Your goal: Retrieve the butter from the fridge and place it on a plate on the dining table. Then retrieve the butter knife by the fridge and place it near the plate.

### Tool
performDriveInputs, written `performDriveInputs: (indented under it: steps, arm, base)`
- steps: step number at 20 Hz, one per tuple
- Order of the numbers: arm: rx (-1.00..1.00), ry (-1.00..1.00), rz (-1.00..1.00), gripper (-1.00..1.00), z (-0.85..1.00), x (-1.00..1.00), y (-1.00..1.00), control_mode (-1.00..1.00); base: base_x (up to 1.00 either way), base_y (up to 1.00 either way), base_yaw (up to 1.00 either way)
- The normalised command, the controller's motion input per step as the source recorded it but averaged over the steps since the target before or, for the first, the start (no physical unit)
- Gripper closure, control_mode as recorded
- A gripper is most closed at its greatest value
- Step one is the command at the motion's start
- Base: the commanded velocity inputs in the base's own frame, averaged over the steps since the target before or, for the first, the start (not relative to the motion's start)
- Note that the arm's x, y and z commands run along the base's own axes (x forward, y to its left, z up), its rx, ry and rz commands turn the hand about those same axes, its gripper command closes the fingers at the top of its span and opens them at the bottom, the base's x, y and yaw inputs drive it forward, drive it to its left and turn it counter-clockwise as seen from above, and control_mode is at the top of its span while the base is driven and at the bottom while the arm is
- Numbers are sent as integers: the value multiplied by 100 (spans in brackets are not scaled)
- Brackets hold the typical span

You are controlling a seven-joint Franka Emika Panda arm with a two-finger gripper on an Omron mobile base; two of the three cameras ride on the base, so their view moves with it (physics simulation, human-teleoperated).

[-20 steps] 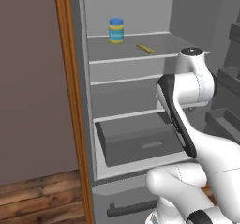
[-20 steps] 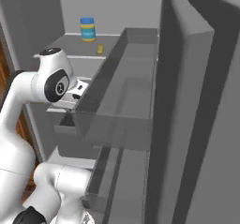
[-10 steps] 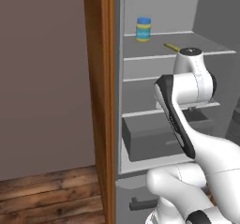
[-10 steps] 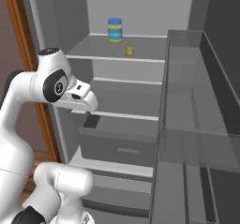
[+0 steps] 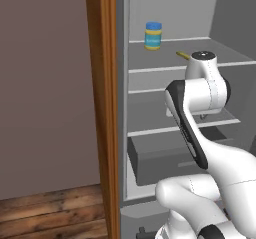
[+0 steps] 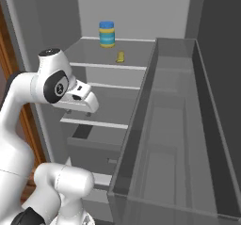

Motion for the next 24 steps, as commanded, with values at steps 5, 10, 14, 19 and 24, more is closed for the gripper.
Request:
performDriveInputs:
  steps: [5,10,14,19,24]
  arm:
    - [0,0,0,-100,0,0,0,100]
    - [0,0,0,-100,0,0,0,100]
    - [0,0,0,-100,0,0,0,100]
    - [0,0,0,-100,0,0,0,100]
    - [0,0,0,-100,0,0,0,100]
  base:
    - [57,-49,0]
    - [29,-37,0]
    - [2,0,0]
    - [0,0,0]
    - [0,-1,0]
